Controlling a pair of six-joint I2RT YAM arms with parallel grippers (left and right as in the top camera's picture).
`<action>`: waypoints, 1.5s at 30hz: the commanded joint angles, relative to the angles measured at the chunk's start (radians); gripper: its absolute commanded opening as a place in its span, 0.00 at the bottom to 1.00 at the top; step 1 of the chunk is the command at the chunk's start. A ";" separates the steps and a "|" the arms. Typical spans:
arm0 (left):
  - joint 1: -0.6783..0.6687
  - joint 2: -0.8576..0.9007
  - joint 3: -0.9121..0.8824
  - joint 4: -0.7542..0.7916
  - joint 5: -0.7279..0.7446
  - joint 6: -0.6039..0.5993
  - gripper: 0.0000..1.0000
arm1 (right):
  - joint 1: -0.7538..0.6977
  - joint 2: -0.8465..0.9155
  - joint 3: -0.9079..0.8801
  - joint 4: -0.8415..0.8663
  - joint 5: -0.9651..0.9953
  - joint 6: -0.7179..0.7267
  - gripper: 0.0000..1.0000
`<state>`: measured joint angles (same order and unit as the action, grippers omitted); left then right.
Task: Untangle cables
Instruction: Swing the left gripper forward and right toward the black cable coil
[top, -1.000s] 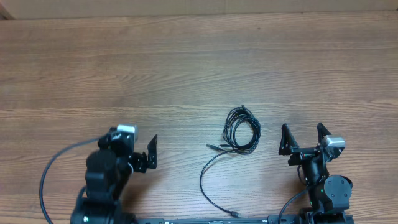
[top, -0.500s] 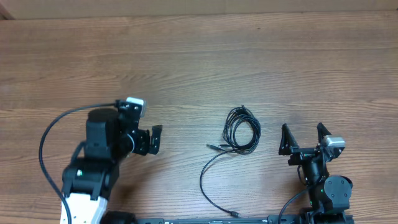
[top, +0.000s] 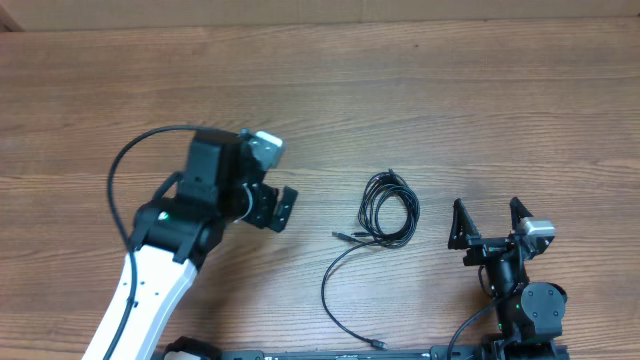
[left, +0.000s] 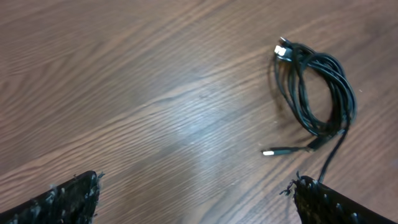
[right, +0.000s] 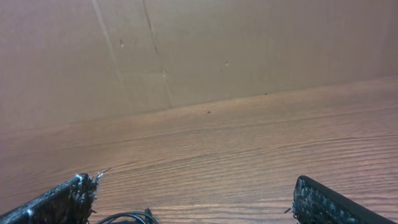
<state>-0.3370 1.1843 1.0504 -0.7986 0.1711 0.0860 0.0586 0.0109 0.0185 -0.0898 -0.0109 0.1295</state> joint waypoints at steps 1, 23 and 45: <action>-0.061 0.056 0.055 -0.002 0.017 0.023 1.00 | -0.004 -0.008 -0.010 0.005 0.010 -0.006 1.00; -0.161 0.138 0.064 0.017 0.013 0.026 1.00 | -0.004 -0.008 -0.010 0.005 0.010 -0.006 1.00; -0.161 0.138 0.064 0.017 0.002 0.026 1.00 | -0.004 -0.008 -0.010 0.005 0.010 -0.006 1.00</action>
<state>-0.4915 1.3170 1.0855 -0.7853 0.1757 0.0864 0.0586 0.0109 0.0185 -0.0898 -0.0105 0.1295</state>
